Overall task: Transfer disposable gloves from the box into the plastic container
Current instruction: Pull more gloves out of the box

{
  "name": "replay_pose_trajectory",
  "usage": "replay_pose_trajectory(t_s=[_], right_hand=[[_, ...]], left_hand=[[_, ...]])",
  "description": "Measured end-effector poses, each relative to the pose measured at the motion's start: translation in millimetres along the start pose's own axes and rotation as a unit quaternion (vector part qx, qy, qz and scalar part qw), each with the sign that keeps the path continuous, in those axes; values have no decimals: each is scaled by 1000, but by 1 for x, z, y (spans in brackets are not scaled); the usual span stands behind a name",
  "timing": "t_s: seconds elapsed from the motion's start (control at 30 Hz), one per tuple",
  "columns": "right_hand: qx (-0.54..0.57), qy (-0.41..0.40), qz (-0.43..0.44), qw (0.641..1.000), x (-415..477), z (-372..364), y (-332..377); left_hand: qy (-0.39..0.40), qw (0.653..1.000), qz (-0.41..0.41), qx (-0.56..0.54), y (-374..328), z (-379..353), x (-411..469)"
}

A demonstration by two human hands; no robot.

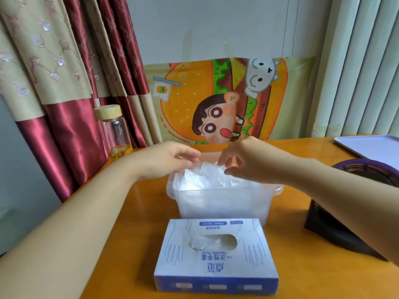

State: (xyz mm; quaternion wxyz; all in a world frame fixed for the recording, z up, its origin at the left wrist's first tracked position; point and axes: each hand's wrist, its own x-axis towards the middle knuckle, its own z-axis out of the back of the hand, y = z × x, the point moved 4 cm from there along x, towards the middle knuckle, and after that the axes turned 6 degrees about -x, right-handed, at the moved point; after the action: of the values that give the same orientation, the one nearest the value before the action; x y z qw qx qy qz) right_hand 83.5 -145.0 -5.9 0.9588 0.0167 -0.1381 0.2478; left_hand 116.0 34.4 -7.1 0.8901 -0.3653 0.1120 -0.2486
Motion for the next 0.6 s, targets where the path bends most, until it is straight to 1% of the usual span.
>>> replay_pose_trajectory(t_s=[0.03,0.07,0.1,0.13,0.17,0.2,0.23,0.27,0.33,0.47,0.6], right_hand=[[27,8,23,999,-9,0,15],[41,42,44,997,-17,-8,26],[43,95,62,993,-26,-21,37],[29,151,81,985,-33,-37,45],[7,197,95,976,-38,-53,51],[-17,229,102,968,-41,-68,53],[-32,244,106,963,-42,-78,54],[-40,244,113,962,-42,-84,56],[-43,221,121,967,-40,-89,62],[-30,172,94,980,-40,-95,70],[-25,132,103,986,-46,-70,71]], left_hand=[[-20,998,0,-51,4,-1,-16],[-20,996,4,-84,10,-4,-27],[-1,996,16,-89,16,-12,-39],[34,997,31,-65,22,-22,-48],[72,996,49,-20,29,-35,-56],[108,992,62,36,35,-46,-60],[134,984,69,95,41,-58,-63],[148,975,73,149,45,-68,-64],[158,963,72,206,50,-82,-66],[170,958,72,221,54,-88,-69],[163,960,80,215,51,-89,-69]])
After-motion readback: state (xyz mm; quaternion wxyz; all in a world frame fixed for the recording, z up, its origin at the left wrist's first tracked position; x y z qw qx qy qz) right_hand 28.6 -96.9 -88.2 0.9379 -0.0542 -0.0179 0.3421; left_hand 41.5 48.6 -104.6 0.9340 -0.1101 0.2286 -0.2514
